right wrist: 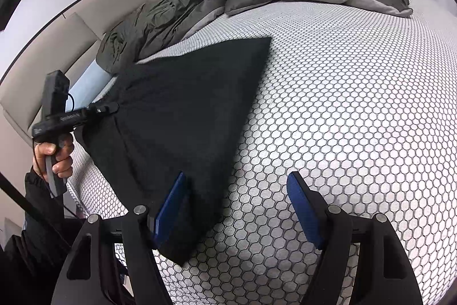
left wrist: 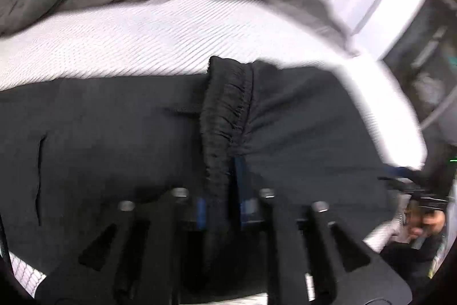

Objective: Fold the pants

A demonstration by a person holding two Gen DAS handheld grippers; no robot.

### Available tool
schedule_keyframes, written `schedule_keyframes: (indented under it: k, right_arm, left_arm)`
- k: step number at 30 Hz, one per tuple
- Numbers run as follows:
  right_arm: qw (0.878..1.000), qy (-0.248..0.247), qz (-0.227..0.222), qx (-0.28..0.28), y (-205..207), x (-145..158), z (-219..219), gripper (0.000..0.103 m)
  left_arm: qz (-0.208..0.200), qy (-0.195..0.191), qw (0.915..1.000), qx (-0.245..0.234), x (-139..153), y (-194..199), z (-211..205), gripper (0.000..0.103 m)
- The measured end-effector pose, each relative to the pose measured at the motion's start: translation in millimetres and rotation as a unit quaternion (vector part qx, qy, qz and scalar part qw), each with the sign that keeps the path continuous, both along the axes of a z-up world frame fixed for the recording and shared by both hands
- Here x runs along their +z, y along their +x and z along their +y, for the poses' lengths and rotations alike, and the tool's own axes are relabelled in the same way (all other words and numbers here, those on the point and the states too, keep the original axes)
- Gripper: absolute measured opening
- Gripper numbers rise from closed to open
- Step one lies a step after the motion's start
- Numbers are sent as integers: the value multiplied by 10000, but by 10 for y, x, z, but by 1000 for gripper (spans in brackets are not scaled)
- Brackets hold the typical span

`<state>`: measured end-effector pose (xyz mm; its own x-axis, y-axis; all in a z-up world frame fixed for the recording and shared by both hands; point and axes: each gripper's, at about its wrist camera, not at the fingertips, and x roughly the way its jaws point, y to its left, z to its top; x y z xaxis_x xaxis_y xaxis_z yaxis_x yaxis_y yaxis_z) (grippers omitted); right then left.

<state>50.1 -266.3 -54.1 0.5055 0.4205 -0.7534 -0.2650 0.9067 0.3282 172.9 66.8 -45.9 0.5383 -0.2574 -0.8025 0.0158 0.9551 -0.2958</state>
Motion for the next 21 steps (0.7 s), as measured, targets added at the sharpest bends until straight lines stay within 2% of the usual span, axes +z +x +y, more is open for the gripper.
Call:
schedule_keyframes:
  k: [1, 3, 5, 7, 10, 12, 13, 14, 16, 19, 21]
  right_arm:
    - [10000, 13, 23, 27, -1, -12, 13, 74]
    - [10000, -13, 52, 26, -11, -15, 21, 74]
    - [9998, 168, 64, 16, -51, 12, -8, 74]
    - [9986, 493, 97, 150, -122, 38, -44, 74]
    - [9961, 748, 153, 431, -189, 27, -25, 74]
    - [9924, 1071, 395, 455, -138, -80, -3, 73]
    - [9911, 1141, 576, 376, -91, -155, 21, 62]
    - [9909, 1124, 685, 279, -54, -211, 33, 39]
    - [9904, 1106, 797, 229, -13, -285, 82, 19]
    - [9922, 1033, 601, 364, -163, -245, 132, 12]
    - [9900, 1200, 584, 448, -359, -252, 74, 11]
  left_arm:
    - [201, -26, 9998, 28, -90, 22, 8, 35]
    - [68, 35, 10000, -2, -37, -32, 0, 40]
    - [-127, 250, 9996, 81, 99, -136, -28, 73]
    - [-452, 252, 9984, 210, 254, -257, -44, 86]
    - [-774, 172, 9968, 5, 420, -359, -195, 86]
    - [-1019, 160, 9944, -242, 503, -374, -409, 89]
    - [-1079, 156, 9934, -354, 530, -327, -543, 90]
    - [-1140, 118, 9923, -478, 541, -270, -720, 90]
    - [-1122, 110, 9908, -754, 538, -111, -1122, 90]
    - [-932, 482, 9876, -1167, 420, 49, -1570, 90]
    - [-760, 827, 9874, -1116, 302, 120, -1708, 90]
